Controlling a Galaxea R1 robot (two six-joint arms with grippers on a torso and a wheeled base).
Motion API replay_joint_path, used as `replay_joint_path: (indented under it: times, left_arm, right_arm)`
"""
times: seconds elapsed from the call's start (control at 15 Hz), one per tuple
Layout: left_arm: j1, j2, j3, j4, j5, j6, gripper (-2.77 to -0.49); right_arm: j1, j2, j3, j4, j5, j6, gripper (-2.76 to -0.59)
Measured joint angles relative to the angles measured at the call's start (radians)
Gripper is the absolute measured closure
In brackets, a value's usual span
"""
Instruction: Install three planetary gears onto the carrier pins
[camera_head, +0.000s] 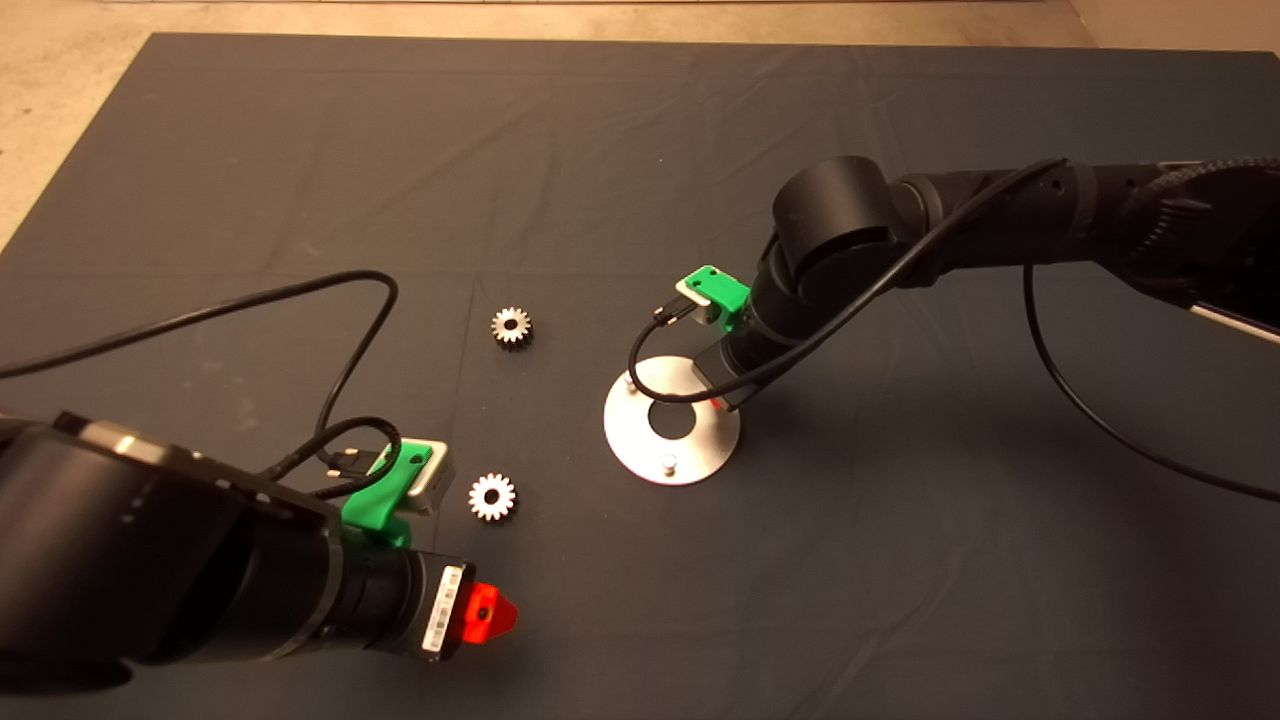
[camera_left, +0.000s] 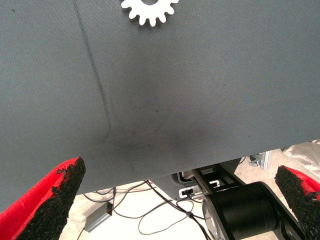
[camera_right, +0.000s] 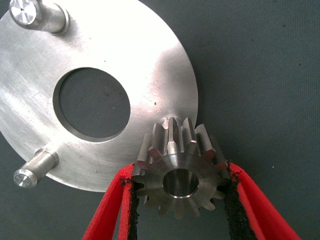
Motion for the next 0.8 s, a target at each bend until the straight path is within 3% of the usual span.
replay_joint_path:
  times: [0.8]
  left_arm:
    - [0.0,0.0,0.0,0.0,0.0,0.0,-2.76]
  right_arm:
    - [0.0,0.009,-0.014,0.0,0.001,-0.001,-0.94]
